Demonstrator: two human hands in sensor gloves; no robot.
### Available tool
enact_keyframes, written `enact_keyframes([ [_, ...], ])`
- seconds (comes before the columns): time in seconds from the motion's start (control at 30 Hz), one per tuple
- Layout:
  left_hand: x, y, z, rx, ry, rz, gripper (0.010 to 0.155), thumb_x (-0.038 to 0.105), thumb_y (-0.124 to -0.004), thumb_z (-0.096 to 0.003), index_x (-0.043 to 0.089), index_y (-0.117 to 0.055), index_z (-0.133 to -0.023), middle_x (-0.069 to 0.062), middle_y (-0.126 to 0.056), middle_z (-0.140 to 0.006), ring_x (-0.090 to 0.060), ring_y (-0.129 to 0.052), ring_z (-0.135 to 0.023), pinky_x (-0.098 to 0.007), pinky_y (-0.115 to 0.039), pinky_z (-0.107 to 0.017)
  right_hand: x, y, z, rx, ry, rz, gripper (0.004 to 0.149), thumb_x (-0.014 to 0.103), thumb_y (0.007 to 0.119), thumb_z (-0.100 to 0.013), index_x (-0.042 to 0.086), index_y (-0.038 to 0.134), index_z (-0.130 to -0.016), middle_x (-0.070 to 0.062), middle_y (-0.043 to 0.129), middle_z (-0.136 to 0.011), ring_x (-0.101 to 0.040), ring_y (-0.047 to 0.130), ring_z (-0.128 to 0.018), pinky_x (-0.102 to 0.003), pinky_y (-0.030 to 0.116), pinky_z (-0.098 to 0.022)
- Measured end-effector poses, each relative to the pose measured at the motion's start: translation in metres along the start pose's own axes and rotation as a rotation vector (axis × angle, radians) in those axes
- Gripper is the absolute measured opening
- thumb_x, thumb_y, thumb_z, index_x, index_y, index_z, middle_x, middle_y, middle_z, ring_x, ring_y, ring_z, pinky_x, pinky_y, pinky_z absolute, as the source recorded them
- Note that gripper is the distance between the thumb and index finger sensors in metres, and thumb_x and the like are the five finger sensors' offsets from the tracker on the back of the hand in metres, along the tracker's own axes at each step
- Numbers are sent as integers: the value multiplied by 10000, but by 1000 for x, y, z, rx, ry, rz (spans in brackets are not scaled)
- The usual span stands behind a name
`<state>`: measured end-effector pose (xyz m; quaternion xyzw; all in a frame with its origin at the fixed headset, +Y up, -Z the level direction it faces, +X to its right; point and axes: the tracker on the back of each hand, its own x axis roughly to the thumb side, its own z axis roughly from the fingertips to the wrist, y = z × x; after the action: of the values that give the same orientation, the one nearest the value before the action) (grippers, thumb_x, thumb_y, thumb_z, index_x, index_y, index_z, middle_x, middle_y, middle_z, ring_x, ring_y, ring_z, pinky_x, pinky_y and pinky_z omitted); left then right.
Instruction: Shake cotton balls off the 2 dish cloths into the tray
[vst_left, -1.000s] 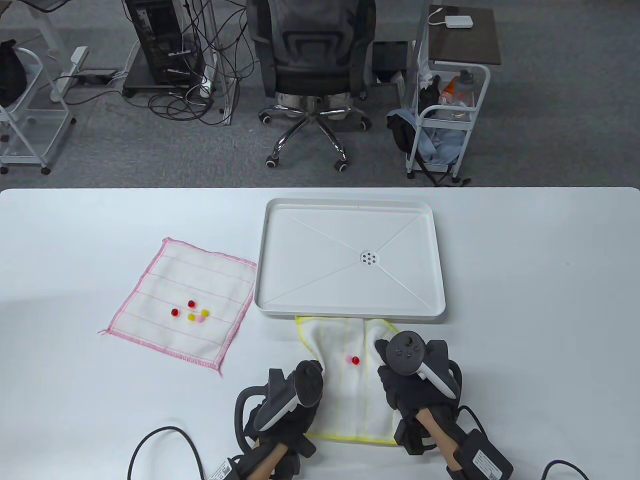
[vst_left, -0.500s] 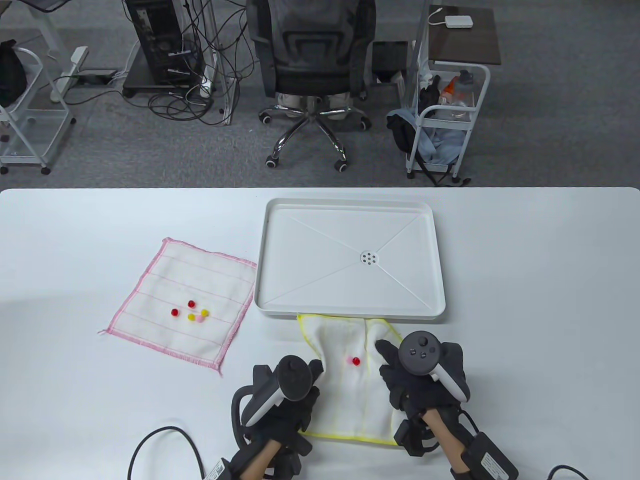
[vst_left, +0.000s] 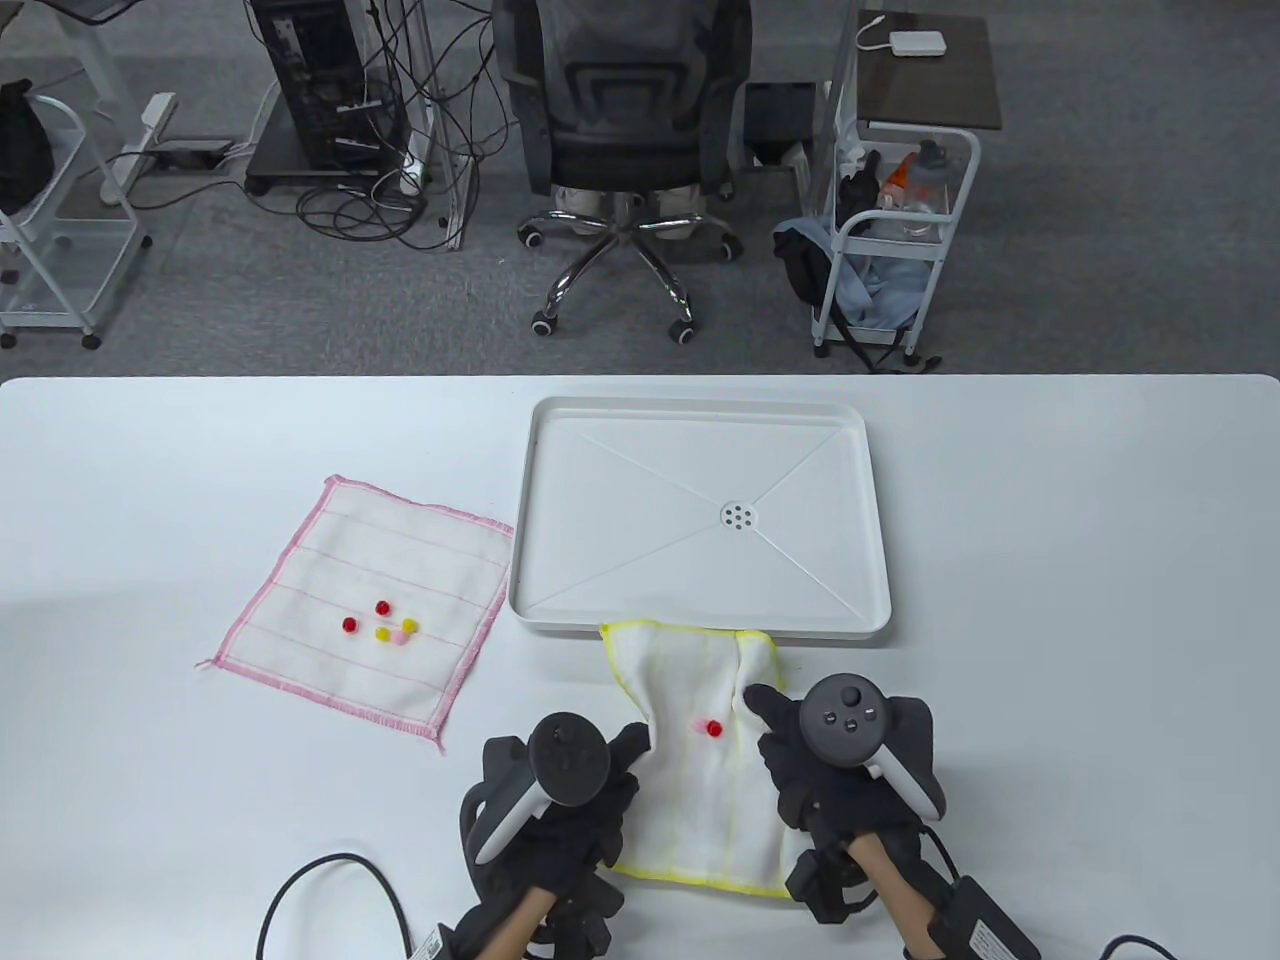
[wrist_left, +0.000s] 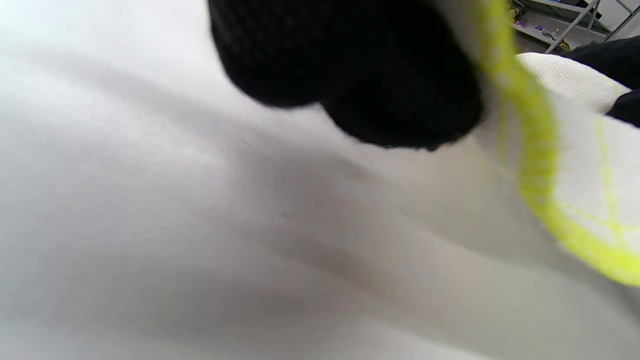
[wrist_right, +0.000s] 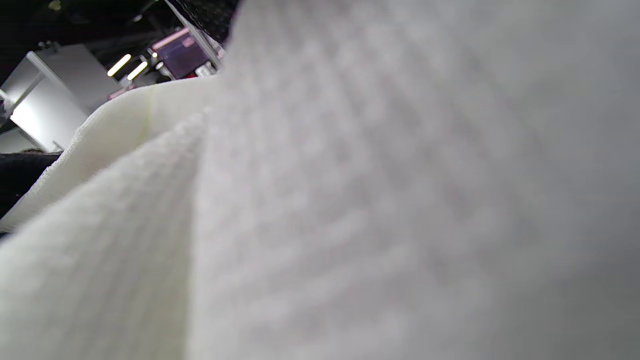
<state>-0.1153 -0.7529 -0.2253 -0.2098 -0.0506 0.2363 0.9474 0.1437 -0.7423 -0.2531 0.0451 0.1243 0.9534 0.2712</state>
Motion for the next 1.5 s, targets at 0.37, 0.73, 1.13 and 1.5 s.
enact_keyframes([
  [0.37, -3, 7, 5, 18, -23, 166, 481, 368, -680, -589, 533, -536, -1017, 45, -848, -864, 14, -1033, -350, -111, -950, -257, 3, -14, 0, -4, -9, -46, 465, 145, 760, -541, 191, 637, -986, -196, 757, -912, -259, 1009, -415, -259, 884, -189],
  [0.73, -1, 37, -23, 77, 17, 361, 461, 342, -699, -587, 517, -598, -1002, 12, -859, -857, -7, -1040, -332, -120, -952, -238, 20, -52, -51, 88, 44, -78, 449, 136, 757, -545, 206, 660, -978, -206, 725, -937, -280, 992, -453, -279, 876, -216],
  [1.13, 28, 96, -104, 172, 111, 293, 476, 355, -686, -591, 530, -553, -1013, 27, -831, -900, -31, -1045, -397, -143, -953, -285, 33, -98, -144, -61, 184, -151, 446, 119, 743, -548, 265, 670, -964, -173, 661, -992, -333, 938, -573, -355, 851, -315],
  [1.5, 45, 130, -160, 221, 116, 189, 529, 361, -656, -601, 570, -435, -1034, 29, -695, -1057, -134, -1009, -705, -217, -934, -478, 31, -92, -192, -124, 165, -266, 549, 134, 679, -572, 415, 499, -1008, 9, 407, -1119, -282, 583, -958, -410, 621, -729],
])
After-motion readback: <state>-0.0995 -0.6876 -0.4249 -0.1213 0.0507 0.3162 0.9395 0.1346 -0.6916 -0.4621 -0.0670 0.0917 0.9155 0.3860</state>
